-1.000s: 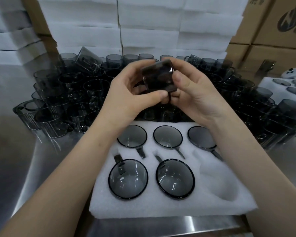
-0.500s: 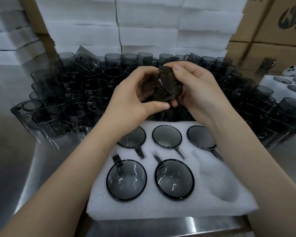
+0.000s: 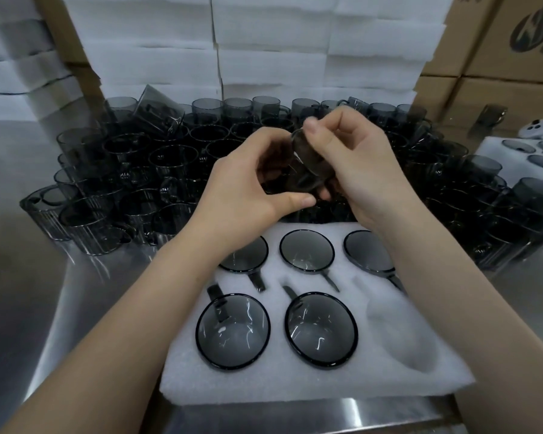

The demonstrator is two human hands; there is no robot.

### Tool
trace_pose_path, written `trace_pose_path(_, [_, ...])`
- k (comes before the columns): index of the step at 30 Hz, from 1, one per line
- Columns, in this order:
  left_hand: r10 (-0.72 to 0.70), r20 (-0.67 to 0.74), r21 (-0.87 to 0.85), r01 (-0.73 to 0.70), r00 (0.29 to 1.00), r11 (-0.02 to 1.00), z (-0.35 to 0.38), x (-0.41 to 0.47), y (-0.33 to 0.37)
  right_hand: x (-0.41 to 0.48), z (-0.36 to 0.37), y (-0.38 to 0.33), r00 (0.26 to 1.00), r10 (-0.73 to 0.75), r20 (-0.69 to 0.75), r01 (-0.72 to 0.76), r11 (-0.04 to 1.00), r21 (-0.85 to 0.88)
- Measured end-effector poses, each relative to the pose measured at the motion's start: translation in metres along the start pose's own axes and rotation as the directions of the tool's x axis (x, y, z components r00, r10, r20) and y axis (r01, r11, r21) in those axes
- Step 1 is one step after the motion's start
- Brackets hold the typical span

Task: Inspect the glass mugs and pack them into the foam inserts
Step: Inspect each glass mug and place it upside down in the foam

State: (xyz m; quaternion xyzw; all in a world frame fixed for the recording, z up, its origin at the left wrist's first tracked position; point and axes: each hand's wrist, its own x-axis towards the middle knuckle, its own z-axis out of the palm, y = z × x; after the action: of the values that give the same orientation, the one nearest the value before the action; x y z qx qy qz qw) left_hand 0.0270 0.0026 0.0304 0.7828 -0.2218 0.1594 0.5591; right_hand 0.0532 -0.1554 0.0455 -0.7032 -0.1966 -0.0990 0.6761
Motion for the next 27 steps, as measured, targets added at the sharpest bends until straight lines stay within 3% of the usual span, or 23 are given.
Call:
trace_pose_path(6, [-0.018,-0.179,-0.158,-0.011,0.984,0.987,-0.0005,0.0007,0.0002,0.0029,-0.0019,0.0008,0.998,0.065,0.021,-0.068,0.977,0.201])
trace_pose_path(9, [-0.018,-0.246,-0.18,-0.027,0.969,0.983,-0.0026,-0.0006,-0.0001,0.0041,-0.0026,0.0029,0.989,0.108,0.098,-0.104,0.993,-0.048])
trace_pose_path(11, [-0.007,-0.253,-0.152,-0.033,0.967,0.988,-0.0027,-0.0011,0.0003,0.002,-0.0009,0.0026,0.984,0.1,0.15,-0.09,0.993,-0.077])
trace_pose_path(19, [0.028,-0.229,-0.072,-0.046,0.973,0.996,-0.0031,-0.0001,0.0049,-0.0009,-0.0014,-0.0033,0.947,0.118,0.297,-0.189,0.956,0.224])
trace_pose_path(23, [-0.038,-0.231,-0.165,0.0,0.972,0.986,-0.006,-0.0016,0.008,-0.003,-0.0013,-0.005,0.937,-0.004,0.35,-0.114,0.943,0.314])
trace_pose_path(27, [-0.162,-0.191,-0.264,0.109,0.968,0.958,-0.0058,-0.002,0.0086,-0.0035,-0.0003,-0.0047,0.937,-0.158,0.312,0.075,0.962,0.262])
